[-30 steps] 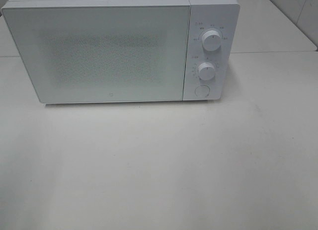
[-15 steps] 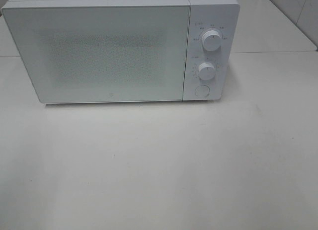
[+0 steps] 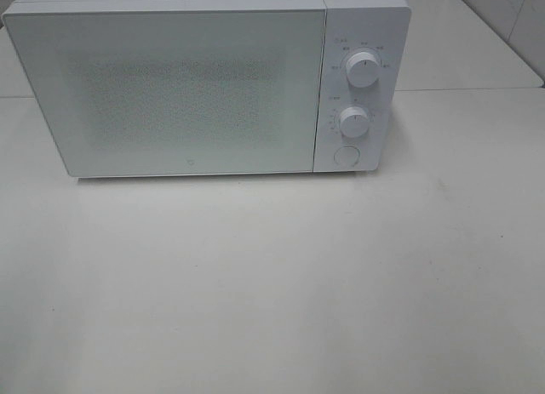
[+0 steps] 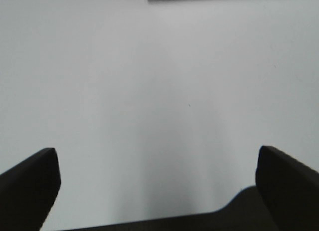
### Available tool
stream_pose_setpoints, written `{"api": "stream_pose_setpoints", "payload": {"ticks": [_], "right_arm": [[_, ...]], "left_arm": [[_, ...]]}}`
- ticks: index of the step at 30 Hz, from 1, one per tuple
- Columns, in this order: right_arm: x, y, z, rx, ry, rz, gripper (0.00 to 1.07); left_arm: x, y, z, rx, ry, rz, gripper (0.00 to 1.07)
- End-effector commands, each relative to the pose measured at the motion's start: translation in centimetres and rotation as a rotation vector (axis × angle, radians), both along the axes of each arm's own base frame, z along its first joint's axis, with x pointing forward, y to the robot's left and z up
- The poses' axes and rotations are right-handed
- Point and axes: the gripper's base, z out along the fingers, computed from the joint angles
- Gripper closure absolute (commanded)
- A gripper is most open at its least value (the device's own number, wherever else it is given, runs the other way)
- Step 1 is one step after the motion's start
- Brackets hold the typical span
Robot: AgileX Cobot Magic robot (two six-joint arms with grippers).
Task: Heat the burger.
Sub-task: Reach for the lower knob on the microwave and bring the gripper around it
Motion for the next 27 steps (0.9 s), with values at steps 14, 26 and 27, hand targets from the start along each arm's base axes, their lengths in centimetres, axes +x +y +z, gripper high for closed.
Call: {"api": "stream_pose_setpoints", "payload": {"ticks": [14, 26, 27], "right_arm": [[-0.4, 0.0, 0.0, -0.002, -0.032, -0.002, 0.32], [-0.4, 0.0, 0.0, 0.0, -0.032, 0.003, 0.32], [-0.4, 0.0, 0.0, 0.0, -0.032, 0.003, 0.32]], "left_arm": [[-4.4, 0.1, 0.4, -0.01, -0.298, 0.118, 0.06], [-4.4, 0.1, 0.4, -0.01, -0.298, 0.118, 0.06], [-4.4, 0.1, 0.4, -0.01, -0.298, 0.118, 0.06]]}}
